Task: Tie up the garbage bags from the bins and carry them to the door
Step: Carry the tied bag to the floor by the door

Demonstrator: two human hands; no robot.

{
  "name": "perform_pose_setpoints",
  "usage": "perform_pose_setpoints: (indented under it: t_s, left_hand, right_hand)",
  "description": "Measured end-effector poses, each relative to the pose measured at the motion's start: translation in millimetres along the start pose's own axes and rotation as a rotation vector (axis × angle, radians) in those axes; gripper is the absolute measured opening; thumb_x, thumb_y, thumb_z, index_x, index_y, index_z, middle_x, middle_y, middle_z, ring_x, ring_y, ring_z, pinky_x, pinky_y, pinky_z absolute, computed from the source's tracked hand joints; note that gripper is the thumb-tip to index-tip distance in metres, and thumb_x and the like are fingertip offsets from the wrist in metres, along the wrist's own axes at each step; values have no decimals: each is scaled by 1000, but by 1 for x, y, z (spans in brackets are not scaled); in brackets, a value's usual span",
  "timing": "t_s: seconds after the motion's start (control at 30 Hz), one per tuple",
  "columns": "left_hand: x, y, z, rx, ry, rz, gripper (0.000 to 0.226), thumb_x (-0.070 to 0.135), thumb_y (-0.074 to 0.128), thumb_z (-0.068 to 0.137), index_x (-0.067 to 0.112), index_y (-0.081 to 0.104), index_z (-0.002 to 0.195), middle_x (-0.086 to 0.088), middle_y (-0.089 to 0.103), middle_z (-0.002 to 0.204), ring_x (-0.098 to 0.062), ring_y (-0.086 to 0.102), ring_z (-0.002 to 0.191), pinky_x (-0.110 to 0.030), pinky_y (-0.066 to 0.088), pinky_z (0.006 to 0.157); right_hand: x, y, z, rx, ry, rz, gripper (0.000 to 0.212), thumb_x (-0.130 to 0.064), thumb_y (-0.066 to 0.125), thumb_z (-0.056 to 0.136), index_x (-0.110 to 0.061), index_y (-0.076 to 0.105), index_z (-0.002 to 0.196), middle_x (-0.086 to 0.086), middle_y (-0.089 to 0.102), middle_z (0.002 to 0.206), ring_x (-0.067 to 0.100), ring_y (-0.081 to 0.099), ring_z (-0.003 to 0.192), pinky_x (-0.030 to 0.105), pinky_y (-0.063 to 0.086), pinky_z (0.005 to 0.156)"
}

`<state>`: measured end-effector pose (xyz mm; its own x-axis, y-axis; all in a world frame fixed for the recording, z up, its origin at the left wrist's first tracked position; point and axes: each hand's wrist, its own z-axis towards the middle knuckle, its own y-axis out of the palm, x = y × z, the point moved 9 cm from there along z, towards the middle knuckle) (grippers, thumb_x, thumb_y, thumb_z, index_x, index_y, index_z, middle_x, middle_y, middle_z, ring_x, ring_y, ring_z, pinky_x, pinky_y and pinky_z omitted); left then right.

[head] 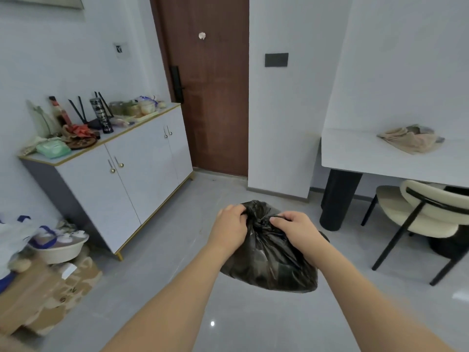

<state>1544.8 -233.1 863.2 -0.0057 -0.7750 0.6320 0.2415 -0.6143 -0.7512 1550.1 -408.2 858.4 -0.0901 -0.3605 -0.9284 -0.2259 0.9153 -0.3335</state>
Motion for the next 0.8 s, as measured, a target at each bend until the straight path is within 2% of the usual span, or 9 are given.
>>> perform_pose_setpoints:
  t_s: [0.17,0.33,0.47,0.6,0.7,0.8]
  left_hand:
    - [11,10,122,64,-5,24,23,17,43,98,11,65,104,-9,60,107,-27,50,103,-39,43,86]
    - [-16,40,238,28,-49,13,22,18,44,98,11,65,101,-9,59,103,-28,51,101,-43,46,86]
    - [-48,70,340,6,-55,7,21,20,44,99,13,62,93,-6,57,97,-26,53,96,-41,45,83]
    - [-73,85,455,-11,-51,-8,21,18,45,98,11,65,100,-7,59,102,-25,53,97,-41,46,86]
    - [-81,93,542,-5,-29,-2,21,17,45,98,10,64,98,-8,59,102,-27,52,97,-41,45,85]
    - [-86,117,617,-4,-27,17,20,17,45,97,11,63,94,-8,57,99,-27,51,95,-37,42,81]
  right_hand:
    - [-24,-33,123,20,-16,67,18,-30,64,88,-17,74,82,6,75,79,21,70,75,33,56,70]
    - [-25,-36,245,-1,-9,51,20,-30,65,88,-13,74,82,12,74,84,19,68,71,32,54,69]
    - [-24,-34,353,-7,17,56,20,-29,66,87,-12,73,80,14,74,83,26,69,74,39,56,74]
    - [-38,-34,460,-4,67,79,19,-27,65,89,-11,73,84,18,74,88,36,70,86,46,55,82]
    - [-54,-40,536,-15,78,56,17,-27,62,91,-14,72,87,13,74,87,28,71,83,39,56,79]
    - [-58,-55,605,-10,97,47,17,-26,60,93,-12,71,91,16,73,87,27,68,76,35,54,71]
